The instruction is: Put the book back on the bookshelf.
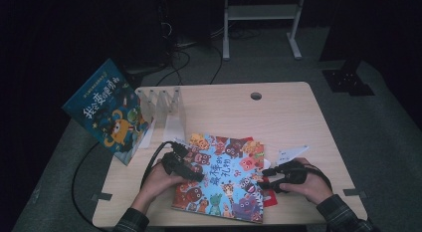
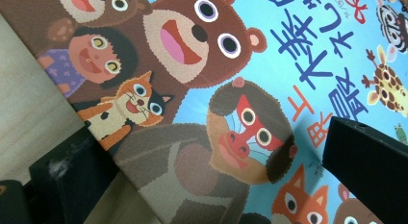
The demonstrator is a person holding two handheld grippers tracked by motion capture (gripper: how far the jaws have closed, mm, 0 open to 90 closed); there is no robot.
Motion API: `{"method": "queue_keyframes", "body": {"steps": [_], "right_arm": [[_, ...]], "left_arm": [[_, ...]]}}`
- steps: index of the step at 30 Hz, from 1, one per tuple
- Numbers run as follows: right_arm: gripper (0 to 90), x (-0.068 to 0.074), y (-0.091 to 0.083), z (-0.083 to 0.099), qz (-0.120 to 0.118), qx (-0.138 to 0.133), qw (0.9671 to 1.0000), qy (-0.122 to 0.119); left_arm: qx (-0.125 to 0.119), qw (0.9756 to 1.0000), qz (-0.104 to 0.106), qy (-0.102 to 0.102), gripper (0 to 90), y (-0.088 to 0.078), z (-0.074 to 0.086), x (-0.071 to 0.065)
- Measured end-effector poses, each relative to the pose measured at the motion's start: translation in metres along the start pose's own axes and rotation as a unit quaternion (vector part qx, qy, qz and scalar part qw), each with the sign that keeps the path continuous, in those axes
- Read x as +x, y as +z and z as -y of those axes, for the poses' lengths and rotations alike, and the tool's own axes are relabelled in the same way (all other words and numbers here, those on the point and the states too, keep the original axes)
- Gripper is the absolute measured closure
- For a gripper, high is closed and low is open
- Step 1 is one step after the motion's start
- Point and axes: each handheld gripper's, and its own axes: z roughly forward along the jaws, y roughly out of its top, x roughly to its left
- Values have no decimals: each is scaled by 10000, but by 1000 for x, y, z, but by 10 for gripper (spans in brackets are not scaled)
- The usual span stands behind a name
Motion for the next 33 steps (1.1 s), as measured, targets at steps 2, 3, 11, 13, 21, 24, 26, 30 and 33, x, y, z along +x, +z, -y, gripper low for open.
{"method": "queue_keyframes", "body": {"steps": [2,3,11,13,21,24,26,30,33], "right_arm": [[451,0,0,0,-1,2,10000,-8],[454,0,0,0,-2,6,10000,-10],[454,0,0,0,-1,13,10000,-11],[452,0,0,0,-11,12,10000,14],[449,0,-1,0,-95,-10,9999,112],[561,2,-1,-3,-399,-218,9988,179],[592,10,10,-7,-808,-343,9961,129],[691,20,17,-16,-498,-305,9979,-261],[737,18,17,-14,-473,-319,9980,-282]], "left_arm": [[-156,9998,70,-59,0,-3,-2,0],[-222,9997,96,-67,0,-6,-4,0],[-440,9989,145,54,0,-17,-13,-3],[-480,9986,182,108,0,-21,-15,-4],[-678,9971,215,279,0,-34,-28,-13],[-861,9944,538,303,62,-39,-32,-15],[-823,9937,695,325,114,-33,-35,-20],[-410,9985,308,172,119,-15,-34,-16],[-426,9980,460,43,159,-13,-31,-12]]}}
